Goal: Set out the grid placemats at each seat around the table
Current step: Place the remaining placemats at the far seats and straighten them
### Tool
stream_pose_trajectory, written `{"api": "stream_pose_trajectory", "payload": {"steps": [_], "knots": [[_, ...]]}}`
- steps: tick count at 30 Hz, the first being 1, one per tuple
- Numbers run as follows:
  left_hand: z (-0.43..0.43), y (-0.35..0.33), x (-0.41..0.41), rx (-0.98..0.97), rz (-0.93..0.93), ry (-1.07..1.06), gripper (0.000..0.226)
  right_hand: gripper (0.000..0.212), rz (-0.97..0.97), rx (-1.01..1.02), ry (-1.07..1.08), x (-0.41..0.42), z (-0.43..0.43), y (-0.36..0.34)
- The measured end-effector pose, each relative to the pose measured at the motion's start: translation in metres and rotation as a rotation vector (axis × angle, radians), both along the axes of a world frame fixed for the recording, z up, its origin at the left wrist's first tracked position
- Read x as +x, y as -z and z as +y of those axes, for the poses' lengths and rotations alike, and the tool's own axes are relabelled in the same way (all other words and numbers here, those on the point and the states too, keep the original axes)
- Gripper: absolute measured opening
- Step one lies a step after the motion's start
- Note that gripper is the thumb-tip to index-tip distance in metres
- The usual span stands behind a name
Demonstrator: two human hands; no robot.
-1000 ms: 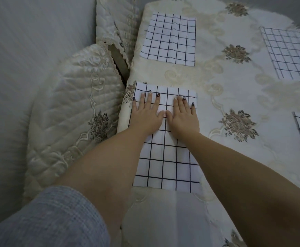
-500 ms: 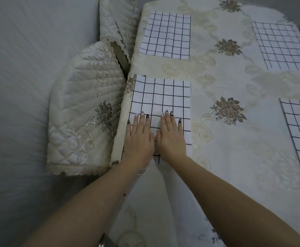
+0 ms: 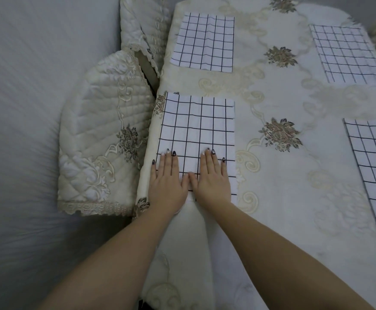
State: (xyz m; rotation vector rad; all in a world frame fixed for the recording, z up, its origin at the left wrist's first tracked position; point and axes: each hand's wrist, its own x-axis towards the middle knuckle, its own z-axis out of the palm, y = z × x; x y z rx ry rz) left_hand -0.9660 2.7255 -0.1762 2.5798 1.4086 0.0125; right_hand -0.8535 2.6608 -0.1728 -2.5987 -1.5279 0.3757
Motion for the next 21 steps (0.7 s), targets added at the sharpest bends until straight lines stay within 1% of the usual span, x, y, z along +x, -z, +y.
{"api": "stream_pose_trajectory", "payload": {"steps": [1,9,13,15,17,19,21], "knots": [[0.0,0.0,0.0,0.012,0.003,-0.001,0.074,0.076,-0.006,-0.002,0.008,0.003,-0.003,0.001],[0.001,0.0,-0.001,0.008,0.023,0.013,0.074,0.074,-0.017,-0.044,0.092,0.024,-0.027,-0.006],[0.003,-0.002,0.0,-0.063,-0.008,0.006,0.068,0.073,0.028,-0.094,0.085,0.027,-0.025,-0.009],[0.005,-0.008,0.0,-0.103,-0.101,-0.029,0.066,0.07,0.111,-0.062,0.123,0.027,-0.023,-0.016],[0.006,-0.015,0.0,-0.139,-0.234,-0.064,0.063,0.066,0.259,0.055,0.205,0.026,-0.021,-0.027],[0.002,-0.029,0.001,-0.246,-0.424,-0.119,0.057,0.062,0.451,0.205,0.301,0.023,-0.023,-0.044],[-0.008,-0.05,0.003,-0.376,-0.631,-0.192,0.052,0.057,0.603,0.364,0.419,0.018,-0.034,-0.061]]}}
